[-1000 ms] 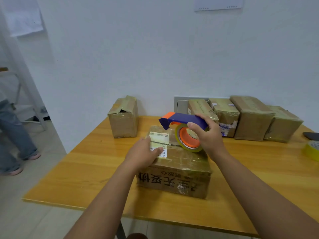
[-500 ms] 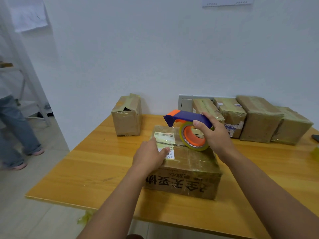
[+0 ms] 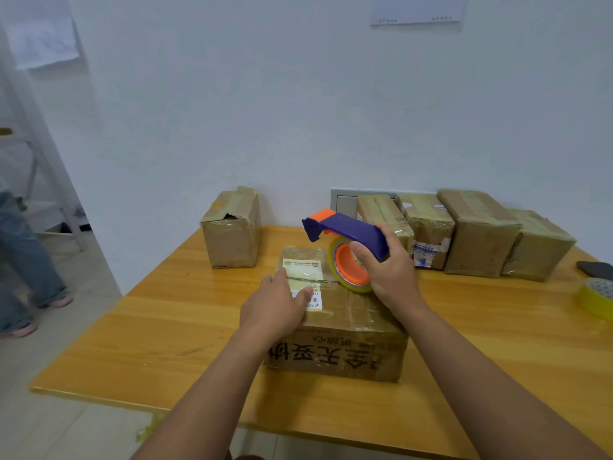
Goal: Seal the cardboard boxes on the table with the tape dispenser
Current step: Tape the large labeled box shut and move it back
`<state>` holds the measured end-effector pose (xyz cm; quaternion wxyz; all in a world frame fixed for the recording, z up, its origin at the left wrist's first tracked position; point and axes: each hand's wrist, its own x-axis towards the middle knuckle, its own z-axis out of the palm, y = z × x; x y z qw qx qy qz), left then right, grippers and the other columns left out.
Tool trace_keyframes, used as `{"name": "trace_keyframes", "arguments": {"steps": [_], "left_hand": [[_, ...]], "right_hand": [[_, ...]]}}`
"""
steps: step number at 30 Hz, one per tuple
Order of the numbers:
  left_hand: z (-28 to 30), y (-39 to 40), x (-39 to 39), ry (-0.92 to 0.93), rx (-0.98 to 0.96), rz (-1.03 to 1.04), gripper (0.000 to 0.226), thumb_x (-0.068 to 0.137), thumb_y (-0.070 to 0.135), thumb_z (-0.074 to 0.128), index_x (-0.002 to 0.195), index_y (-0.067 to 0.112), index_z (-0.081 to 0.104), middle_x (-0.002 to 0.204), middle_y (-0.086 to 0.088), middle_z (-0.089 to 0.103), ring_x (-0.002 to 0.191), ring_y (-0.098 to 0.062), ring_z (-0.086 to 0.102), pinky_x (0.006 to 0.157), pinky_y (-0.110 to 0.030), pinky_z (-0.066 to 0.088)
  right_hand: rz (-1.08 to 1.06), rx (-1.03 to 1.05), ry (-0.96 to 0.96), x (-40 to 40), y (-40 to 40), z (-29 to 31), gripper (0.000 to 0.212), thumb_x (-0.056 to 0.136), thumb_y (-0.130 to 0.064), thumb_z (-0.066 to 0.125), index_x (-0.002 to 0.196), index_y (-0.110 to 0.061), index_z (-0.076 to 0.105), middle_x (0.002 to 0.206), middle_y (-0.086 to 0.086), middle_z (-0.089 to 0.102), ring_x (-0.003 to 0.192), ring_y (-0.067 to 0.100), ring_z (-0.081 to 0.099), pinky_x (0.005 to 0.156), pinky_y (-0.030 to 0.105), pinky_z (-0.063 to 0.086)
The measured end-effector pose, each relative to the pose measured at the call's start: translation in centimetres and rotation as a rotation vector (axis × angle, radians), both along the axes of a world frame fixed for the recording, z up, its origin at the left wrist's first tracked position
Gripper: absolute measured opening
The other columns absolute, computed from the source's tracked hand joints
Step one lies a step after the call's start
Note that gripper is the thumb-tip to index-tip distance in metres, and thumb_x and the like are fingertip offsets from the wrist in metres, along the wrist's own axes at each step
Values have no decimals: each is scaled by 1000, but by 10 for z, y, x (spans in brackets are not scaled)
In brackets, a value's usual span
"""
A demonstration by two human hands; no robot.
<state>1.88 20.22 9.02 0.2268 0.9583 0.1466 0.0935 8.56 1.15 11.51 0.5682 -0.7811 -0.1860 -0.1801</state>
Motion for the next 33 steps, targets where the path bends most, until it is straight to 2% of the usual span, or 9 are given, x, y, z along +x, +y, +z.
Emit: {"name": "trace_keyframes", "arguments": {"steps": [4, 7, 9, 11, 13, 16, 19, 24, 33], "left_hand": [[1, 8, 3, 21, -85, -61, 77, 88, 69, 44, 150, 30, 22, 155, -3, 34, 140, -25, 36, 100, -49, 46], [21, 7, 3, -167, -195, -50, 61, 96, 51, 49, 149, 24, 35, 152, 1, 41, 141, -21, 36, 108, -45, 40], [40, 7, 1, -328, -411, -39, 42, 100, 39, 48, 139, 22, 50, 139, 0, 55, 123, -17, 53, 101, -40, 47], [55, 9, 1, -361, -784, -39, 30, 102, 36, 46, 120, 18, 62, 118, -6, 68, 100, -17, 65, 86, -35, 55], [66, 11, 1, -281, -1108, -27, 40, 101, 43, 46, 111, 9, 65, 101, -11, 74, 84, -20, 70, 71, -31, 57], [72, 13, 3, -163, -1333, -52, 55, 92, 57, 52, 104, 4, 65, 90, -11, 75, 78, -20, 70, 63, -29, 55], [71, 14, 6, -130, -1486, -81, 43, 88, 46, 64, 98, 4, 64, 78, -7, 70, 66, -15, 66, 57, -24, 55], [62, 15, 8, -124, -1610, -52, 18, 91, 11, 65, 103, -2, 66, 75, -7, 68, 64, -13, 63, 56, -20, 56], [58, 24, 16, -141, -1513, -20, 13, 91, 6, 63, 101, -2, 66, 74, -7, 62, 62, -10, 55, 54, -18, 53]], "right_hand": [[24, 86, 18, -4, -2, 3, 66, 81, -55, 61, 136, -22, 47, 111, -8, 58, 98, 4, 58, 76, 8, 47], [40, 179, 46, -5, -5, 3, 53, 86, -45, 68, 132, -24, 52, 113, -14, 58, 101, -4, 56, 77, 7, 46], [71, 226, 60, -5, -7, 3, 47, 84, -43, 72, 126, -31, 55, 113, -16, 58, 105, 0, 57, 79, 11, 48], [114, 257, 73, -6, -8, 2, 50, 76, -52, 70, 121, -35, 58, 113, -13, 60, 105, 8, 59, 82, 21, 52], [163, 278, 89, -6, -8, 2, 56, 70, -57, 66, 122, -35, 59, 112, -8, 62, 101, 12, 61, 79, 27, 54], [213, 285, 112, -6, -7, 2, 54, 69, -58, 64, 120, -39, 59, 108, -1, 62, 90, 14, 60, 70, 25, 50], [259, 281, 127, -6, -8, 1, 48, 70, -56, 65, 117, -44, 60, 104, 1, 61, 88, 12, 58, 69, 23, 49], [279, 278, 143, -6, -9, 1, 47, 70, -56, 66, 116, -47, 60, 104, 0, 61, 91, 14, 59, 71, 24, 50], [265, 203, 118, -12, -8, 4, 63, 67, -57, 68, 125, -36, 57, 120, -10, 59, 107, 14, 60, 75, 27, 56]]}}
